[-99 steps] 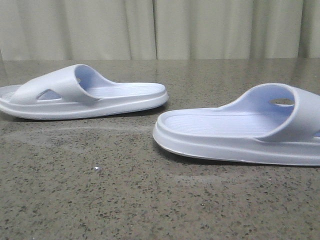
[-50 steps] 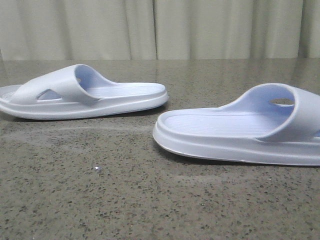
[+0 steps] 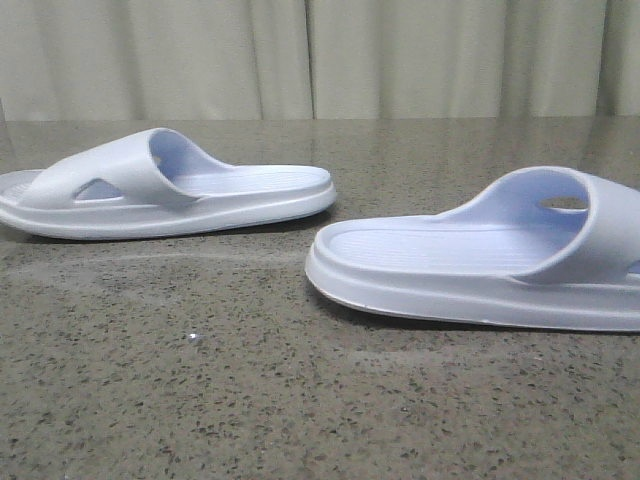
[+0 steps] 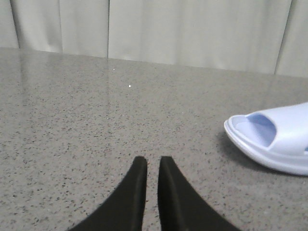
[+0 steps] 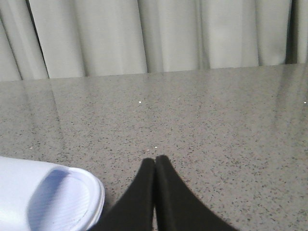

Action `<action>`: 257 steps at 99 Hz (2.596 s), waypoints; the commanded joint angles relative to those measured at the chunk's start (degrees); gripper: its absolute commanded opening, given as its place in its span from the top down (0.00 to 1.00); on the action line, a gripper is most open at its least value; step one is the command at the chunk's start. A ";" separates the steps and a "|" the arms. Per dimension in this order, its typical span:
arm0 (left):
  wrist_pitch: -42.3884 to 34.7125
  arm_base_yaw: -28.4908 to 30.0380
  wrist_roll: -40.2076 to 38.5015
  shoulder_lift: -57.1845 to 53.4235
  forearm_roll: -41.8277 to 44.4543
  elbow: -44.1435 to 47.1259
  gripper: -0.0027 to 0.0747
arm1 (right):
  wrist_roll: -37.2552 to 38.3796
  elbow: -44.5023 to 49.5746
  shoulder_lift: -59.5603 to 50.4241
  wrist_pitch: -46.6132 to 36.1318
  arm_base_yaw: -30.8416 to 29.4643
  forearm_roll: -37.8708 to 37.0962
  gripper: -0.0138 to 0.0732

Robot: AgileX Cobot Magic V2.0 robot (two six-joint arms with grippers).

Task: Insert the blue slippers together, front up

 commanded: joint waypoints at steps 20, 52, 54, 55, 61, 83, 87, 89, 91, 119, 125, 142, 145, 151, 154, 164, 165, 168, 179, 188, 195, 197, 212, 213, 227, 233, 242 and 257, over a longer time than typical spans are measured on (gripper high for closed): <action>-5.59 0.15 -0.46 -1.00 -12.28 0.50 0.95 | -0.21 1.17 0.54 -5.37 -0.41 0.41 0.94; -6.78 0.15 -0.46 -1.00 -23.69 0.40 0.95 | -0.21 1.17 0.54 -6.75 -0.41 13.23 0.94; -6.78 0.15 -0.46 -1.00 -24.71 0.40 0.95 | -0.21 1.17 0.54 -6.74 -0.41 14.95 0.94; -6.78 0.15 -0.46 -1.00 -25.10 0.40 0.95 | -0.21 1.17 0.54 -6.74 -0.41 15.57 0.94; -6.63 0.15 -0.46 -1.00 -29.15 0.28 0.95 | -0.21 1.08 0.54 -6.74 -0.41 21.19 0.94; -5.51 0.15 -0.46 0.16 -30.62 -3.97 0.95 | -0.31 -5.07 1.54 -2.69 -0.41 24.25 0.93; -4.83 0.15 -0.46 1.30 -28.87 -5.61 0.95 | -0.31 -6.51 2.68 -1.64 -0.41 23.11 0.93; -4.45 0.15 -0.46 2.23 -27.68 -6.20 0.95 | -0.31 -7.09 3.67 -1.08 -0.52 22.55 0.93; -3.92 0.15 -0.46 3.35 -26.43 -7.13 0.95 | -0.31 -8.01 4.89 -0.17 -0.52 22.10 0.93; 8.74 0.15 0.07 25.44 -17.71 -22.65 0.95 | -0.31 -23.02 29.86 13.99 -1.84 19.01 0.93; 11.85 0.15 2.54 29.75 -17.71 -25.62 0.94 | -0.31 -26.29 34.10 18.11 -1.84 17.57 0.93; 16.88 0.15 11.68 37.59 -23.58 -30.64 0.92 | -2.33 -31.50 41.90 24.24 -1.84 17.12 0.91; 17.38 0.15 15.53 38.37 -26.43 -31.11 0.88 | -3.52 -32.15 42.22 25.19 -1.84 17.13 0.89; 17.83 0.15 21.00 39.78 -33.54 -31.51 0.81 | -4.83 -33.50 42.93 27.56 -1.84 17.28 0.81; 17.83 0.15 23.55 40.38 -36.57 -31.51 0.77 | -4.97 -34.00 43.20 28.51 -1.84 17.28 0.77; 19.12 0.15 31.37 42.53 -45.06 -31.51 0.57 | -5.40 -35.14 43.17 30.16 -1.84 17.28 0.63; 19.36 0.15 31.67 42.86 -45.47 -31.51 0.55 | -5.40 -35.29 43.17 30.28 -1.84 17.28 0.63; 19.86 0.15 32.79 43.56 -47.25 -31.51 0.51 | -5.40 -35.41 43.17 30.63 -1.84 17.28 0.61; 21.37 0.15 34.32 46.11 -49.58 -31.51 0.45 | -5.40 -35.77 44.35 31.41 -1.84 17.28 0.61; 22.38 0.15 34.32 47.13 -49.74 -31.62 0.45 | -5.40 -35.89 46.63 31.40 -1.84 17.54 0.61; 22.74 0.15 35.21 47.13 -49.74 -31.64 0.45 | -5.40 -36.28 48.50 31.40 -1.84 17.73 0.61; 22.74 0.15 35.32 47.13 -49.82 -31.74 0.45 | -5.40 -36.31 48.96 31.40 -1.84 17.73 0.61; 22.74 0.15 35.77 47.13 -49.82 -31.74 0.46 | -7.66 -37.37 51.78 33.24 -5.68 20.24 0.61; 22.74 0.15 35.77 47.13 -49.82 -31.74 0.46 | -8.81 -37.37 52.08 33.44 -6.00 21.27 0.61; 22.63 0.15 36.46 47.13 -49.71 -31.74 0.46 | -26.21 -37.46 54.84 40.95 -14.73 39.89 0.61; 22.51 0.15 36.61 47.13 -49.71 -31.74 0.46 | -29.15 -37.49 55.97 43.61 -18.45 44.09 0.61; 22.29 0.15 37.19 47.13 -49.71 -31.74 0.46 | -30.92 -37.49 57.86 46.08 -21.29 45.19 0.61; 22.29 0.15 37.22 47.13 -49.71 -31.74 0.46 | -33.91 -37.49 61.05 48.50 -21.29 45.45 0.61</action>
